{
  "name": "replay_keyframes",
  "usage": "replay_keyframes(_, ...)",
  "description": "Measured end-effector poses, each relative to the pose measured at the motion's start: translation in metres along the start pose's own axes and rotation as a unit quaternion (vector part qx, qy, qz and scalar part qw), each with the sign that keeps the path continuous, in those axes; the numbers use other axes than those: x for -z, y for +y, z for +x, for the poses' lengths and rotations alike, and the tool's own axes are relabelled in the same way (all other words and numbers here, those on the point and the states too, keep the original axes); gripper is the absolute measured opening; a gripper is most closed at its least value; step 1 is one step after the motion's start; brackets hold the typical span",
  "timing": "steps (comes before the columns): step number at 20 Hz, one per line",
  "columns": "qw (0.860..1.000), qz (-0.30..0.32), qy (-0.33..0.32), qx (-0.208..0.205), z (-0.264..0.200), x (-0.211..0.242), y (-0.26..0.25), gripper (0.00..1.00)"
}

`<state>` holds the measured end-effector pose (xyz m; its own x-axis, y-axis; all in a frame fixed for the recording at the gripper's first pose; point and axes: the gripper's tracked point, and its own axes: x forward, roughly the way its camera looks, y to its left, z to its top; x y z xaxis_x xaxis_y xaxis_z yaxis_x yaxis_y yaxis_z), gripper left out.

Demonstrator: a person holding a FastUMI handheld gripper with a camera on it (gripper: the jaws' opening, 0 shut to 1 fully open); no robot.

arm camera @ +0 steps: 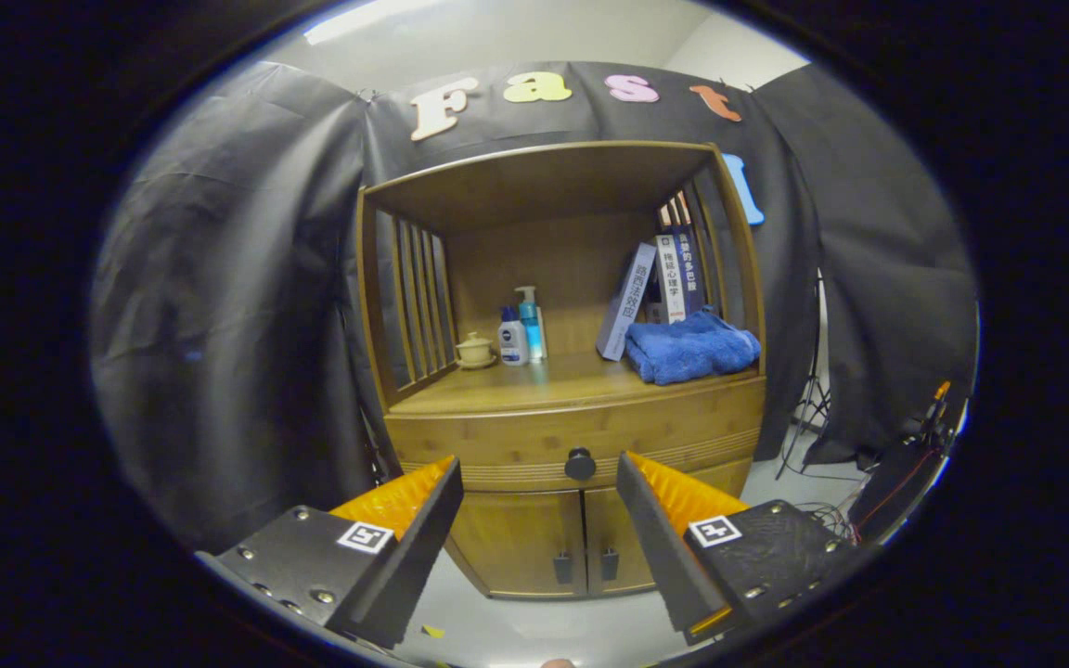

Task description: Pull open the drawer, take out the items inside it, and place them on the countertop above the cabinet.

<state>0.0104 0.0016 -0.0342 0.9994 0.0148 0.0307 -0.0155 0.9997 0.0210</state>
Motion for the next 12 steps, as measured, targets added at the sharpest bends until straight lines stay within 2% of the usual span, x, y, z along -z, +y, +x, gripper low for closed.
replay_keyframes(2,1.0,-0.022,0.018,0.008,0.002,0.012,-0.003,1.0)
replay_keyframes(7,0.999,0.028,0.03,0.001,0.03,0.006,-0.002,1.0)
replay_keyframes(12,1.0,-0.001,0.022,-0.018,0.085,-0.004,0.001,1.0)
